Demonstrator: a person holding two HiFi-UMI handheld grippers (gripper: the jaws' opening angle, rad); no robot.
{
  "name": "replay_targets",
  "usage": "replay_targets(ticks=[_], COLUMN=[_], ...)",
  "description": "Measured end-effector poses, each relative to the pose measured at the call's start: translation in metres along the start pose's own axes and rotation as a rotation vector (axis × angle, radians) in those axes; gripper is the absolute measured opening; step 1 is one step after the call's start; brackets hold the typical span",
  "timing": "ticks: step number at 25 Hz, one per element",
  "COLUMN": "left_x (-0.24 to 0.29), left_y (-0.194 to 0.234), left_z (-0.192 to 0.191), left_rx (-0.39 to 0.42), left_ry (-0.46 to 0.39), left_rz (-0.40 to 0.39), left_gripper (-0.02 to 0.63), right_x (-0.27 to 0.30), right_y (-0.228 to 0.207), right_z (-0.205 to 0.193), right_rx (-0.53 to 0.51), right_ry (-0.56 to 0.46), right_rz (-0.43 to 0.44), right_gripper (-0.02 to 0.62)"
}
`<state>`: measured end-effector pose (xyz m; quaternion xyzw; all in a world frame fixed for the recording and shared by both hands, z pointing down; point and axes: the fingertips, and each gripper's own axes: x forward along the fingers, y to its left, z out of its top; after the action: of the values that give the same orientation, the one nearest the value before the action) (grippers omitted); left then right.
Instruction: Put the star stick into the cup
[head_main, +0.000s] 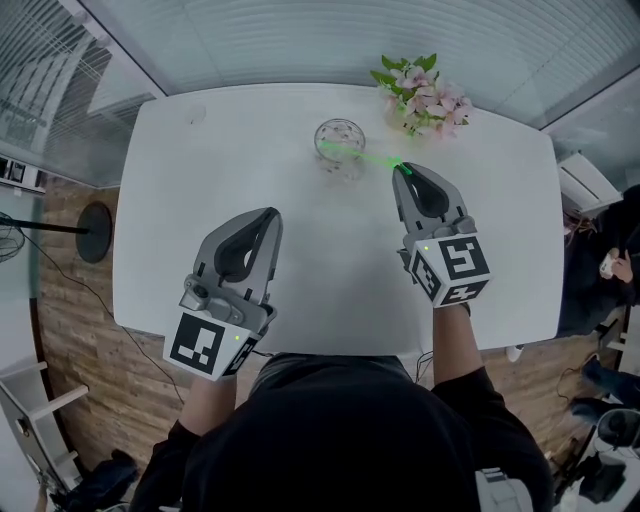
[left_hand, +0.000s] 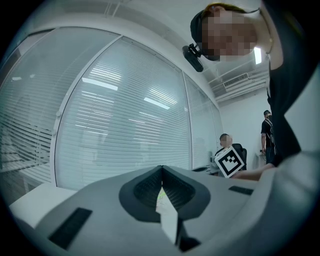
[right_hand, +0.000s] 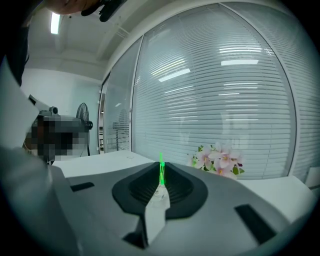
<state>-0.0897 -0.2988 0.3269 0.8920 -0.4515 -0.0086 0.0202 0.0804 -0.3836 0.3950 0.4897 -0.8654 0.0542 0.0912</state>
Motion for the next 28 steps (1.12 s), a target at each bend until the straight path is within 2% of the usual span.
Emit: replay_targets(ticks=[17, 28], left_x=[0.005, 0.004], left_y=[-0.006, 0.0], left_z=[0.002, 0.002], left_rx=[0.002, 0.015], left_ry=[0.003, 0.002], left_rz=[-0.026, -0.018], left_gripper=[0.012, 0.012], right_x=[-0.002, -0.009], right_y=[-0.01, -0.014], right_z=[-0.007, -0.001], right_rx=[-0.002, 0.026], right_ry=[0.011, -0.012], right_rz=[-0.032, -0.036], right_gripper=[0.046, 0.104])
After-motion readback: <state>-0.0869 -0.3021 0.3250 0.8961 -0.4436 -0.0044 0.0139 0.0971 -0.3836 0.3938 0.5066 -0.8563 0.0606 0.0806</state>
